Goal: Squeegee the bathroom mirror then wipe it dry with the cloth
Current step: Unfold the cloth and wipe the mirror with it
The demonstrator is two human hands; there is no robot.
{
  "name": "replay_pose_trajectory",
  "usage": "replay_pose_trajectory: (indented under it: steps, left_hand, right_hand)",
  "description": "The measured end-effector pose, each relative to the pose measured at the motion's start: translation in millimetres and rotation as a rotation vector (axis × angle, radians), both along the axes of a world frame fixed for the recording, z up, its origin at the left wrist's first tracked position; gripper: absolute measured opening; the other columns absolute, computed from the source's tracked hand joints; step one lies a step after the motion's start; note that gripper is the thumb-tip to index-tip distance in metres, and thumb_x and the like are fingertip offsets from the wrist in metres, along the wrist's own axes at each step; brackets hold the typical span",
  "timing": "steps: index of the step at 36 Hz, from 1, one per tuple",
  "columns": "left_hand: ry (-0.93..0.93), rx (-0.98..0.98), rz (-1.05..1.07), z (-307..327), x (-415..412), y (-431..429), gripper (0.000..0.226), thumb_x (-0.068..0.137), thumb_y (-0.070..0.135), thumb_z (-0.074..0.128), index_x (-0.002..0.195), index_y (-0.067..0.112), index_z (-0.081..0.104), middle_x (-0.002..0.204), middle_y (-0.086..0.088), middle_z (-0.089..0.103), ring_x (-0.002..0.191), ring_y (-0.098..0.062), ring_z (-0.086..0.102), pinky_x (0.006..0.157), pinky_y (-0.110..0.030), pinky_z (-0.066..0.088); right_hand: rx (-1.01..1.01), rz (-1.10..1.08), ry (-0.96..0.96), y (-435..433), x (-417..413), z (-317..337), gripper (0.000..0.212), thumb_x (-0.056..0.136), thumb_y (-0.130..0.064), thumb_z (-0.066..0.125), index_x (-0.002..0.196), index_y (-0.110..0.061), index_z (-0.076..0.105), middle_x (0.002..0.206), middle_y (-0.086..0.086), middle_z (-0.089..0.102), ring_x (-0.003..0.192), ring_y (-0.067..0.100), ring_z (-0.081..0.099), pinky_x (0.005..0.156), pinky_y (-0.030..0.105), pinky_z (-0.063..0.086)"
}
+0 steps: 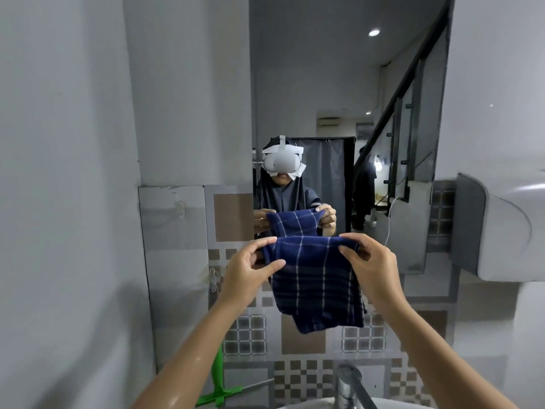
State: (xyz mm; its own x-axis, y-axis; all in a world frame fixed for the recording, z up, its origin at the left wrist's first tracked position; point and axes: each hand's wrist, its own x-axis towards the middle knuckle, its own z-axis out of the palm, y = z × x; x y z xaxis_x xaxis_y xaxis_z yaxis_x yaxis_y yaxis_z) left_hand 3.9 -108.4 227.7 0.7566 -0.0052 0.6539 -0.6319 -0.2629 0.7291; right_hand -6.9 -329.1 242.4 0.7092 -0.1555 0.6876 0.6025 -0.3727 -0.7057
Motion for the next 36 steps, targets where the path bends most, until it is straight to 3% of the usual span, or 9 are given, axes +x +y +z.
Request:
replay_pose_trajectory:
  steps: [5,9,12,16,20,24,30,34,36]
  left_hand:
    - [-0.175,0.102,-0.031,61,19,-10,0.046,0.081,0.010,0.068,0.120,0.026,0.051,0.126,0.003,0.055,0.116,-0.010,0.054,0.094,-0.021,0.047]
    - [-0.324,0.187,0.110,136,39,-19,0.049,0.083,0.020,0.066,0.128,0.021,0.048,0.128,0.002,0.050,0.120,-0.011,0.049,0.103,-0.037,0.042]
    - [-0.370,0.204,0.158,198,43,-29,0.063,0.081,0.028,0.067,0.136,0.015,0.039,0.135,-0.001,0.042,0.125,-0.013,0.042,0.107,-0.034,0.037]
    - [-0.454,0.296,0.253,270,51,-36,0.086,0.076,0.039,0.069,0.144,0.013,0.024,0.147,-0.006,0.028,0.135,-0.018,0.029,0.112,-0.038,0.029]
    - [-0.482,0.373,0.340,322,58,-41,0.094,0.077,0.036,0.070,0.146,0.012,0.011,0.153,-0.007,0.013,0.140,-0.020,0.017,0.113,-0.035,0.022]
    - [-0.528,0.419,0.428,353,72,-45,0.094,0.079,0.035,0.069,0.146,0.009,0.008,0.153,-0.011,0.013,0.141,-0.024,0.015,0.113,-0.036,0.021]
    - [-0.541,0.505,0.523,370,93,-45,0.092,0.082,0.034,0.066,0.146,0.006,0.005,0.155,-0.015,0.004,0.141,-0.027,0.014,0.112,-0.036,0.021]
    - [-0.527,0.558,0.602,366,106,-44,0.092,0.084,0.039,0.062,0.146,0.007,0.002,0.155,-0.015,0.003,0.140,-0.030,0.019,0.109,-0.037,0.027]
    - [-0.544,0.577,0.606,361,112,-42,0.092,0.084,0.040,0.061,0.145,0.005,0.002,0.154,-0.016,0.005,0.139,-0.031,0.020,0.109,-0.037,0.027]
  right_hand:
    - [-0.010,-0.029,-0.125,-7,23,61,0.018,0.085,-0.009,0.063,0.100,-0.017,0.070,0.089,-0.003,0.069,0.082,0.006,0.063,0.065,0.004,0.046]
    - [-0.037,-0.037,-0.261,-11,38,139,0.018,0.086,-0.008,0.062,0.098,-0.019,0.068,0.080,-0.010,0.065,0.073,0.005,0.061,0.064,0.009,0.049]
    - [-0.080,-0.074,-0.357,-13,48,201,0.016,0.088,-0.012,0.060,0.098,-0.021,0.067,0.078,-0.019,0.059,0.072,-0.003,0.056,0.066,0.007,0.046]
    - [-0.093,-0.084,-0.471,-13,62,274,0.015,0.089,-0.011,0.058,0.100,-0.015,0.068,0.082,-0.012,0.061,0.075,-0.001,0.054,0.072,0.015,0.044]
    - [-0.065,-0.083,-0.521,-9,72,326,0.015,0.088,-0.010,0.058,0.098,-0.015,0.068,0.086,-0.006,0.063,0.081,0.009,0.057,0.069,0.012,0.042]
    - [-0.036,-0.094,-0.525,-5,88,357,0.015,0.088,-0.010,0.058,0.100,-0.013,0.068,0.091,-0.003,0.064,0.080,0.008,0.056,0.062,0.006,0.038]
    - [-0.024,-0.113,-0.519,2,111,375,0.018,0.089,-0.009,0.057,0.104,-0.011,0.066,0.097,0.004,0.065,0.083,0.015,0.057,0.071,0.024,0.044]
    - [-0.021,-0.145,-0.552,6,123,368,0.016,0.089,-0.012,0.057,0.102,-0.012,0.066,0.095,0.004,0.066,0.090,0.018,0.057,0.070,0.019,0.040]
    - [-0.024,-0.161,-0.582,7,125,361,0.015,0.089,-0.012,0.057,0.101,-0.013,0.066,0.093,0.001,0.066,0.081,0.010,0.056,0.063,0.007,0.040]
